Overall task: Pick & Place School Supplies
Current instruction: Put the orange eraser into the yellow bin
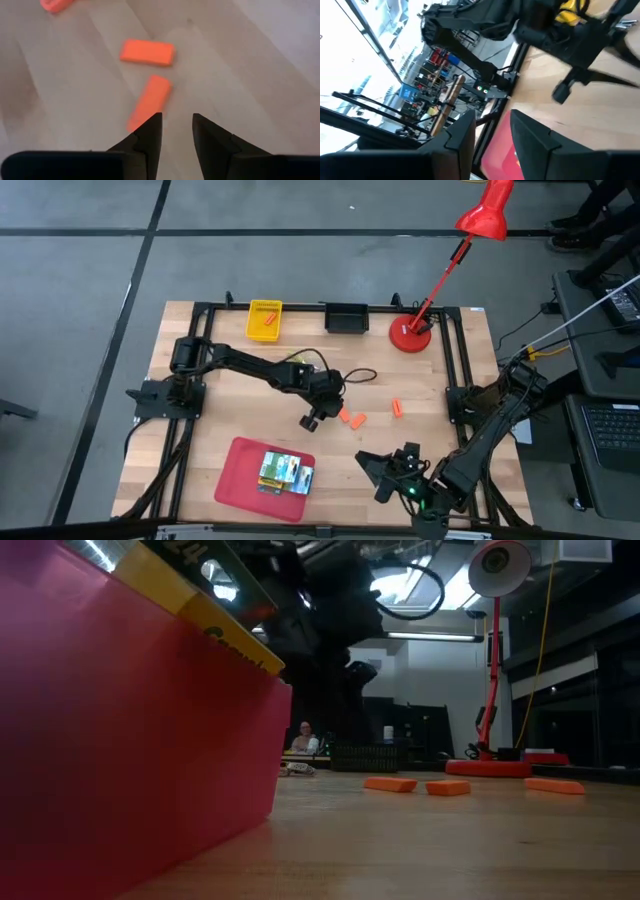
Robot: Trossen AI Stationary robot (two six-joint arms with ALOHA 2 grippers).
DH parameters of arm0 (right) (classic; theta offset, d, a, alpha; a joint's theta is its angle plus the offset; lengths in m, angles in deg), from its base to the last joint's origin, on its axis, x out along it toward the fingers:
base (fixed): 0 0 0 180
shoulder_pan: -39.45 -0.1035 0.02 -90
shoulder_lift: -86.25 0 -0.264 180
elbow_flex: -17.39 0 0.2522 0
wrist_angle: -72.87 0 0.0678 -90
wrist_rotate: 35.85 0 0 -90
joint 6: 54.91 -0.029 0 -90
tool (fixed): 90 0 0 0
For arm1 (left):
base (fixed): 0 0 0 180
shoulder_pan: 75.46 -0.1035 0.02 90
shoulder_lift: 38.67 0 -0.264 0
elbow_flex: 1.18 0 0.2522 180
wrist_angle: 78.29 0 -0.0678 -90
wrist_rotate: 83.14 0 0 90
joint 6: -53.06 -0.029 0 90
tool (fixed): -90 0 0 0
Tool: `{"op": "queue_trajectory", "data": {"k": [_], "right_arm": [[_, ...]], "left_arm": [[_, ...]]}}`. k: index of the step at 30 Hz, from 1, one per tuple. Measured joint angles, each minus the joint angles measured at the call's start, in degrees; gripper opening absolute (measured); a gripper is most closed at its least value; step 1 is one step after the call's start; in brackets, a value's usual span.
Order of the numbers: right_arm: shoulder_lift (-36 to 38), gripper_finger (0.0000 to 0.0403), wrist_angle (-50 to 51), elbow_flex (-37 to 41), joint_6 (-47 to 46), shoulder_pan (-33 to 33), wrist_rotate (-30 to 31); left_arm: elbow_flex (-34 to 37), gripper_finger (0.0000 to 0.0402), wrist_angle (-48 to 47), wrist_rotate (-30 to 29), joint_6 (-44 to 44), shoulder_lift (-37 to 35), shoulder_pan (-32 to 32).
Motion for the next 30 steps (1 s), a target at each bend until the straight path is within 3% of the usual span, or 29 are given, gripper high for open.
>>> {"op": "queue_trajectory", "data": {"k": [7, 30], "right_arm": [[0.00, 0.0128, -6.37, -0.01, 4.30, -1.31, 4.13], [-0.02, 0.0128, -14.93, -0.01, 10.26, -0.55, 5.21]], "left_arm": [[0.00, 0.0116, 2.39, 2.03, -2.07, 0.84, -2.10], [0.06, 0.0169, 7.83, 6.35, -5.77, 5.55, -4.10]]}}
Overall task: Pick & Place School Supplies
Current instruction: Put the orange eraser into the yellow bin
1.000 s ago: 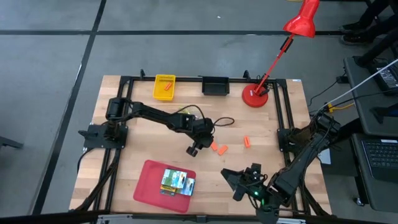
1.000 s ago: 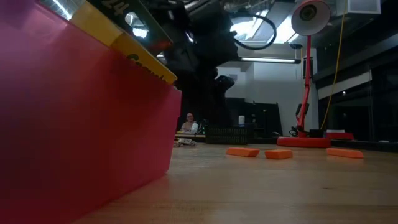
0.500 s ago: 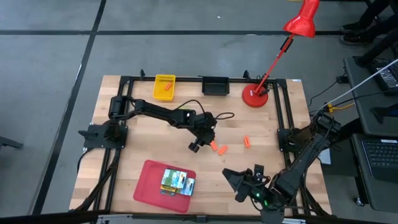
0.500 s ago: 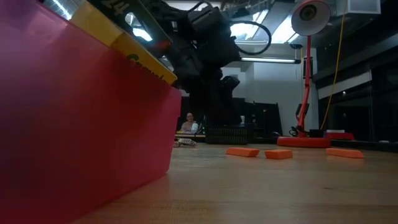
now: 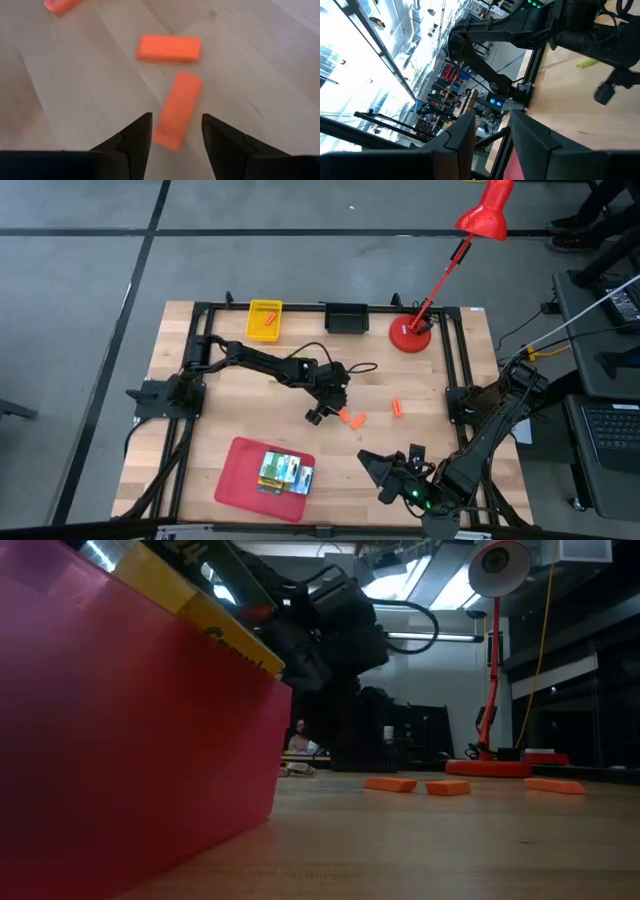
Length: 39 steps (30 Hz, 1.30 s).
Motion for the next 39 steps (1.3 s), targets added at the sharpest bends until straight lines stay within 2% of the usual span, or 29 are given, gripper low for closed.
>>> {"op": "queue_trajectory", "data": {"k": [19, 22, 25, 30, 35, 39], "right_arm": [[-0.02, 0.0128, -4.31, 0.01, 4.62, 0.09, 1.03], [-0.02, 0.0128, -4.46, 0.01, 4.64, 0.09, 1.04], [-0.02, 0.0128, -4.58, 0.01, 4.82, 0.09, 1.03], [-0.02, 0.0128, -6.01, 0.01, 6.37, 0.09, 1.05], [-0.02, 0.0128, -6.84, 0.01, 7.84, 0.09, 1.03], [-0.02, 0.0128, -7.49, 0.01, 8.94, 0.09, 1.03]], "left_arm": [[-0.30, 0.0167, 1.91, 1.57, 1.64, 3.53, 0.38], [-0.27, 0.0149, 1.97, 1.13, 1.68, 3.53, 0.40], [-0.25, 0.0113, 2.33, -0.68, 2.37, 3.55, 0.32], [-0.21, 0.0058, 2.32, -0.02, 3.70, 3.53, -0.42], [-0.14, 0.0052, 2.34, -0.02, 5.83, 2.99, -0.83], [0.15, 0.0050, -0.32, -2.37, 7.06, 0.41, -1.48]]}}
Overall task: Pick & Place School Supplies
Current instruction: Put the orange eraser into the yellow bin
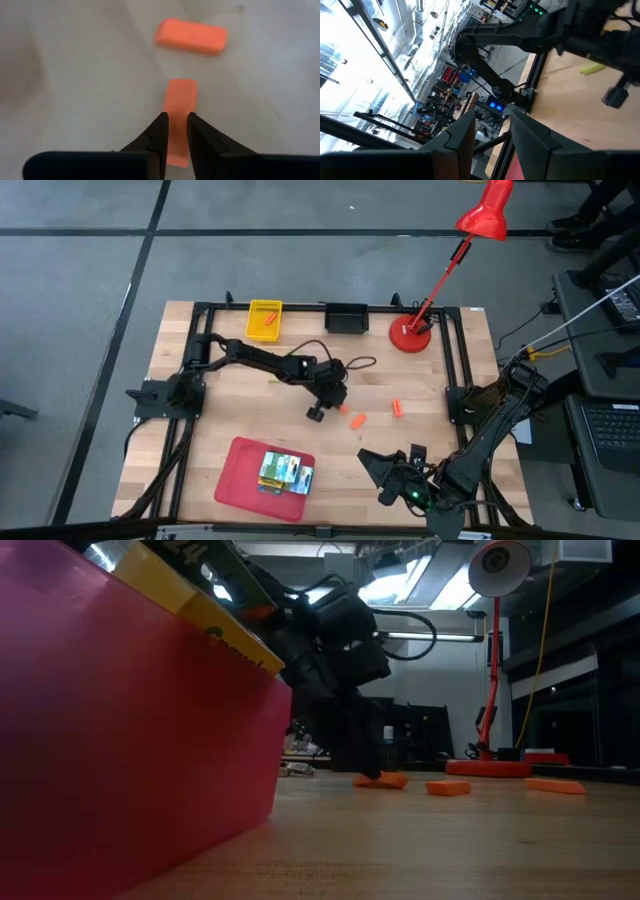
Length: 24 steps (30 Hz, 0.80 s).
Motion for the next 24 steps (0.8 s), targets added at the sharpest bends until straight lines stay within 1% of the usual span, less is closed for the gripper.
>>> {"op": "queue_trajectory", "data": {"k": [4, 9, 11, 13, 15, 17, 19, 22, 24], "right_arm": [[0.02, 0.0128, -0.62, 0.00, 1.44, 0.02, 0.00], [0.02, 0.0128, -1.06, 0.00, 3.05, 0.02, -0.05], [0.02, 0.0128, -1.03, 0.00, 3.65, 0.02, -0.21], [0.02, 0.0128, -1.05, 0.00, 4.13, 0.02, -0.22], [0.02, 0.0128, -1.04, 0.00, 4.44, -0.05, -0.22], [0.02, 0.0128, -1.03, 0.00, 4.50, -0.15, -0.19], [0.02, 0.0128, -1.03, 0.00, 4.46, -0.15, -0.17], [0.02, 0.0128, -1.03, 0.00, 4.42, -0.15, -0.16], [0.02, 0.0128, -1.08, 0.00, 4.26, -0.15, 0.04]], "left_arm": [[-0.01, 0.0038, -2.67, -5.38, 2.19, -3.77, -1.64], [-0.01, 0.0002, -6.76, -10.17, 12.29, -8.48, -7.34], [-0.01, 0.0002, -8.46, -8.42, 13.54, -10.12, -9.85], [-0.01, 0.0003, -10.10, -2.80, 12.14, -11.29, -11.90], [-0.01, 0.0004, -11.92, 3.35, 9.94, -11.99, -12.32], [-0.03, 0.0005, -12.32, 6.57, 8.49, -12.04, -11.32], [-0.01, 0.0009, -12.89, 7.61, 7.11, -11.78, -9.31], [-0.01, 0.0025, -12.17, 7.12, 4.91, -9.74, -5.35], [-0.01, 0.0040, -9.53, 5.64, 4.29, -7.83, -3.01]]}}
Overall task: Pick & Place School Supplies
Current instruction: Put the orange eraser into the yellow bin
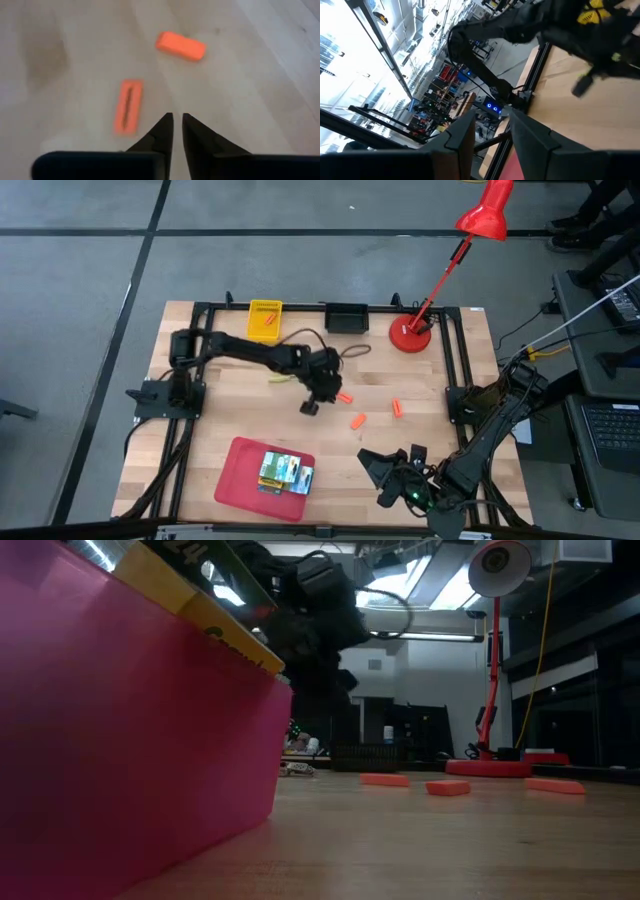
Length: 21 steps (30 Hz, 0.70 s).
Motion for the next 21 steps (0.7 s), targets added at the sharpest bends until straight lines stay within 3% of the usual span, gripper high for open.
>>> {"op": "queue_trajectory", "data": {"k": [7, 12, 21], "right_arm": [[0.03, 0.0128, -2.42, -0.02, 0.19, 0.00, 0.28], [0.04, 0.0128, -2.60, -0.02, 0.21, 0.00, 0.40], [0.03, 0.0128, -2.70, 0.00, 0.16, 0.07, 0.42]], "left_arm": [[0.02, 0.0087, 10.64, -7.05, -1.50, 4.42, 1.28], [-0.06, 0.0091, 15.09, -7.25, -1.47, 5.49, 0.22], [0.00, 0.0087, 14.59, -7.05, -1.86, 8.60, -0.76]]}}
